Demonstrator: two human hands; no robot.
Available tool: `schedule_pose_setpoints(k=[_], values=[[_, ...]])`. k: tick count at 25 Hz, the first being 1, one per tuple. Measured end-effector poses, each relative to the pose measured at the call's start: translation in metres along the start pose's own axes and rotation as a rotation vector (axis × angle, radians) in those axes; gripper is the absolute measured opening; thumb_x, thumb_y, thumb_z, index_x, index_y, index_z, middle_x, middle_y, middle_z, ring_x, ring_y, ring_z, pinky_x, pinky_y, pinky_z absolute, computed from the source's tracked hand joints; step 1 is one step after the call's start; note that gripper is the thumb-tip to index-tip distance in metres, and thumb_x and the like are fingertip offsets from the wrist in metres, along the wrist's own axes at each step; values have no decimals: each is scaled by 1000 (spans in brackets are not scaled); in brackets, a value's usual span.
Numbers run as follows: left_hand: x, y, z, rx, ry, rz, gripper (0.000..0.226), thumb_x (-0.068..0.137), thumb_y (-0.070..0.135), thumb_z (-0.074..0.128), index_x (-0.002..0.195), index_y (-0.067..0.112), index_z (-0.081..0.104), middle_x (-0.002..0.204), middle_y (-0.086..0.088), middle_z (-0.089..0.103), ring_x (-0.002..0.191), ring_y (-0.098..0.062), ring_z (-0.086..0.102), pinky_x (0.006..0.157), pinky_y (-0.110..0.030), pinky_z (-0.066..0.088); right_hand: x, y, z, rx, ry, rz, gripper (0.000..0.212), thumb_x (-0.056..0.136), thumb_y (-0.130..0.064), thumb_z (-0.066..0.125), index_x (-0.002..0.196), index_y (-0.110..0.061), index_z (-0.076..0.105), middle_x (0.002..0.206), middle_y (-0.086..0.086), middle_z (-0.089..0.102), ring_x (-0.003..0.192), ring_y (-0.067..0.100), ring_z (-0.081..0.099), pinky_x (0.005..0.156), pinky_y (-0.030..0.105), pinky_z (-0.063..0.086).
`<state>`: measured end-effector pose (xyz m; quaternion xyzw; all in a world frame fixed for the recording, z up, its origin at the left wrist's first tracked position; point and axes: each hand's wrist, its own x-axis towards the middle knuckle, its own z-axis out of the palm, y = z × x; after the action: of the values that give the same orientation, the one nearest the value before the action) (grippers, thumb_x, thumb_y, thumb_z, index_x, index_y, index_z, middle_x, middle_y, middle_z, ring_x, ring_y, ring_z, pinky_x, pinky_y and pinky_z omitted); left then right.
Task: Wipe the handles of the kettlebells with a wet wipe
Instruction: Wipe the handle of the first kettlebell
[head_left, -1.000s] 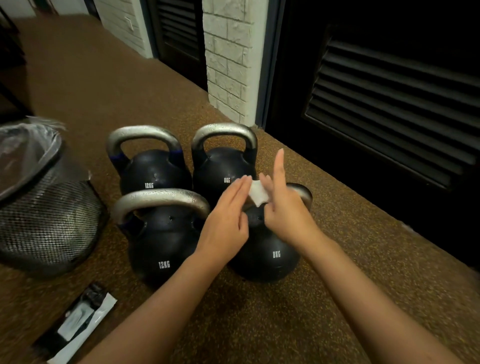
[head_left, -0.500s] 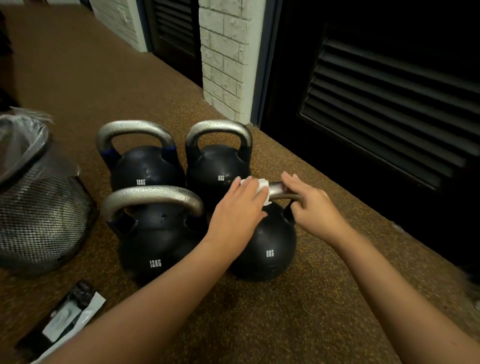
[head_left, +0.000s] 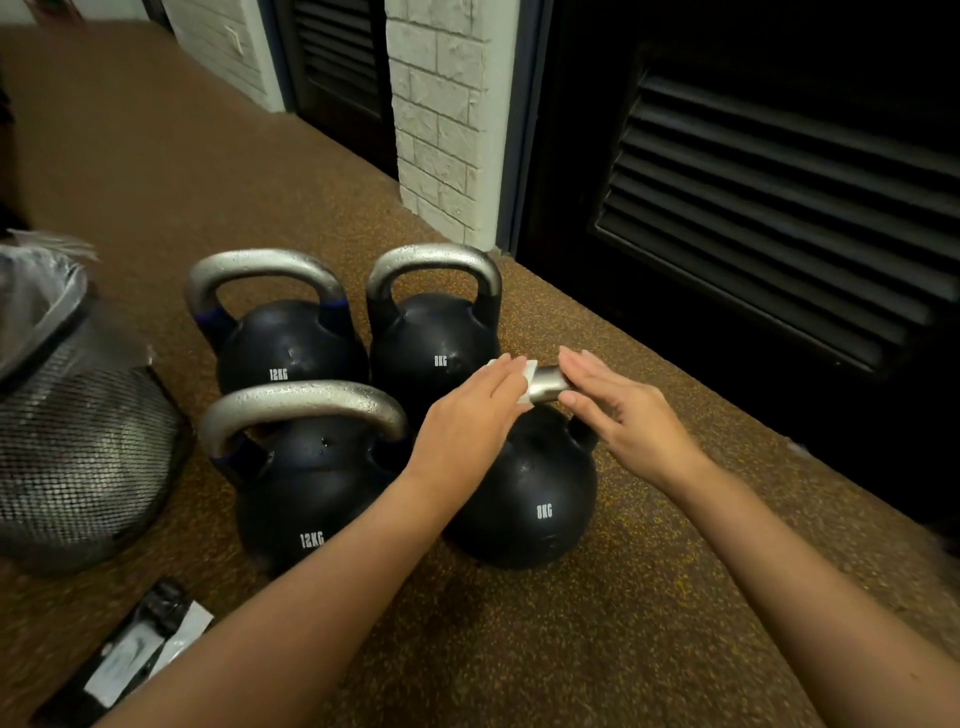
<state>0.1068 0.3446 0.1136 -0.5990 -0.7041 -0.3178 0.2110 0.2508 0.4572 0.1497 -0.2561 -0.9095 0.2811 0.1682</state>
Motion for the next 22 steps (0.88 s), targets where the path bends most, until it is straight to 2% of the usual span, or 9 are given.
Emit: schedule_pose_setpoints(k=[2, 4, 7, 9, 12, 14, 17, 20, 22], values=[[2, 1, 2, -59, -8, -74, 36, 79, 17, 68, 113, 8, 64, 111, -9, 68, 103, -20, 65, 83, -28, 52, 1, 1, 1, -11, -3, 7, 49, 92, -33, 51, 139, -27, 38, 137, -26, 29, 137, -5, 18, 108, 5, 8], [5, 1, 5, -94, 3, -101, 32, 85, 20, 55, 112, 8, 65, 112, -9, 68, 105, -20, 64, 87, -32, 53, 2, 2, 1, -9, -3, 8, 50, 92, -33, 50, 140, -26, 37, 138, -25, 29, 138, -4, 18, 111, 12, 10], [-4, -1, 13, -49, -5, 18, 33, 85, 16, 50, 111, 5, 65, 116, -10, 66, 110, -20, 62, 95, -33, 49, 1, 2, 1, 9, -1, 7, 50, 92, -30, 52, 139, -23, 38, 138, -23, 30, 137, -4, 19, 108, 6, 8], [-8, -2, 12, -35, -10, 70, 33, 84, 13, 50, 111, 4, 65, 117, -10, 65, 111, -21, 61, 94, -35, 50, 1, 1, 1, 19, 8, 6, 50, 91, -29, 54, 139, -22, 40, 141, -18, 34, 136, -4, 20, 107, 6, 8], [1, -3, 3, -118, -1, -61, 32, 85, 19, 48, 108, 7, 67, 113, -8, 68, 106, -18, 64, 90, -32, 53, 1, 1, 0, 28, 14, 9, 49, 91, -29, 55, 138, -21, 42, 143, -14, 38, 135, -4, 21, 107, 6, 9], [-6, -4, -2, -120, 7, -49, 33, 86, 19, 48, 110, 8, 67, 115, -7, 67, 109, -17, 62, 94, -29, 49, 2, 1, 1, 18, 12, 1, 49, 91, -30, 54, 138, -21, 41, 143, -14, 37, 135, -4, 20, 108, 8, 9], [-26, -7, -5, -84, -18, 24, 33, 85, 9, 52, 116, 7, 64, 123, -8, 62, 116, -16, 57, 99, -30, 44, 1, 3, 4, 6, 20, -12, 48, 92, -32, 52, 138, -25, 41, 141, -19, 34, 136, -3, 19, 110, 12, 9], [-14, -12, -6, -113, -44, -82, 35, 81, 0, 59, 115, 6, 65, 122, -9, 62, 114, -18, 58, 99, -29, 44, 1, 5, 6, 37, 23, -9, 45, 93, -33, 49, 137, -28, 42, 139, -22, 31, 139, 1, 21, 115, 20, 12], [-7, -12, -7, -110, -41, -86, 33, 83, 5, 53, 114, 6, 65, 121, -9, 63, 112, -19, 60, 98, -31, 44, 1, 6, 6, 48, 30, 0, 44, 93, -33, 50, 136, -28, 43, 142, -18, 35, 139, 2, 22, 116, 23, 13]])
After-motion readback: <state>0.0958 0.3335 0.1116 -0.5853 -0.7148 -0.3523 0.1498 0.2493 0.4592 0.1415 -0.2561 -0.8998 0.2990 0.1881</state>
